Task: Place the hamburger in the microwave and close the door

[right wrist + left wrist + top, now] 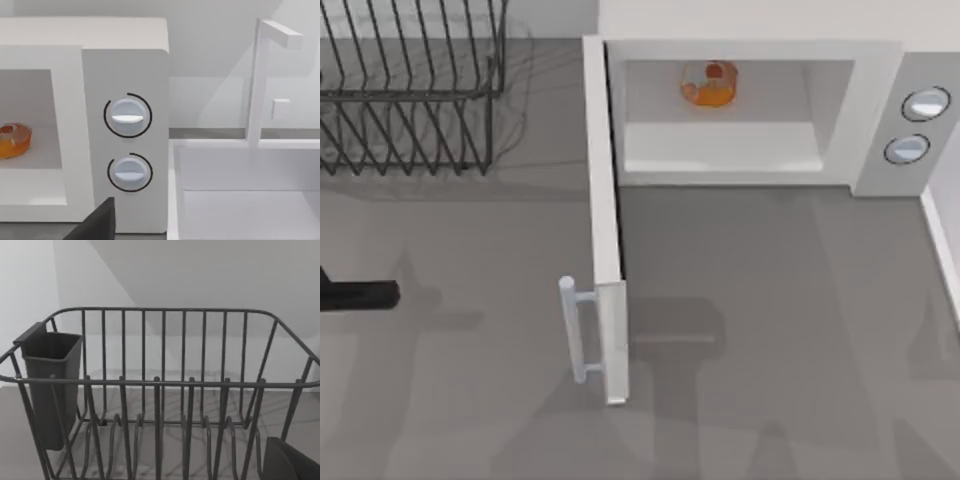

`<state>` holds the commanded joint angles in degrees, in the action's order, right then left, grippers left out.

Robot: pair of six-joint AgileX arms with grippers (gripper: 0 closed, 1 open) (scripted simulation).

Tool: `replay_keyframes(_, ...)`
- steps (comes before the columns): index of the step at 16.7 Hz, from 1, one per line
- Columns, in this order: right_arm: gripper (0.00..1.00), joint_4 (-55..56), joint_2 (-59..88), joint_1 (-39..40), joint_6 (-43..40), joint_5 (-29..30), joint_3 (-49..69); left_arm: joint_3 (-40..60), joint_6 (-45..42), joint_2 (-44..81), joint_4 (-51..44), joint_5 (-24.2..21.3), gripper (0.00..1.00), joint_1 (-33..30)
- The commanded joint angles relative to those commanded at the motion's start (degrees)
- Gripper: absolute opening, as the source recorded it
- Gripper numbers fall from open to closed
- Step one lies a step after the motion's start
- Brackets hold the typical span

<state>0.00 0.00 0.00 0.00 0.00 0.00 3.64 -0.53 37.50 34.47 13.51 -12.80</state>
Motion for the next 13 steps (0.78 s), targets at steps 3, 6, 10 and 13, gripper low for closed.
replay_keyframes(3, 1.0, 0.0, 0.0, 0.0, 0.0, 0.0, 0.0, 1.78, 1.11, 1.43, -1.98, 0.56, 0.0, -1.14)
replay_keyframes(6, 1.0, 0.0, 0.0, 0.0, 0.0, 0.0, 0.0, 7.51, 4.69, 5.99, -9.36, 2.34, 0.0, -4.81)
replay_keyframes(10, 1.0, 0.0, 0.0, 0.0, 0.0, 0.0, 0.0, 18.77, 11.86, 14.04, -27.2, 5.65, 0.0, -11.59)
replay_keyframes(13, 1.0, 0.0, 0.0, 0.0, 0.0, 0.0, 0.0, 27.56, 17.56, 19.42, -43.12, 7.94, 0.0, -16.55)
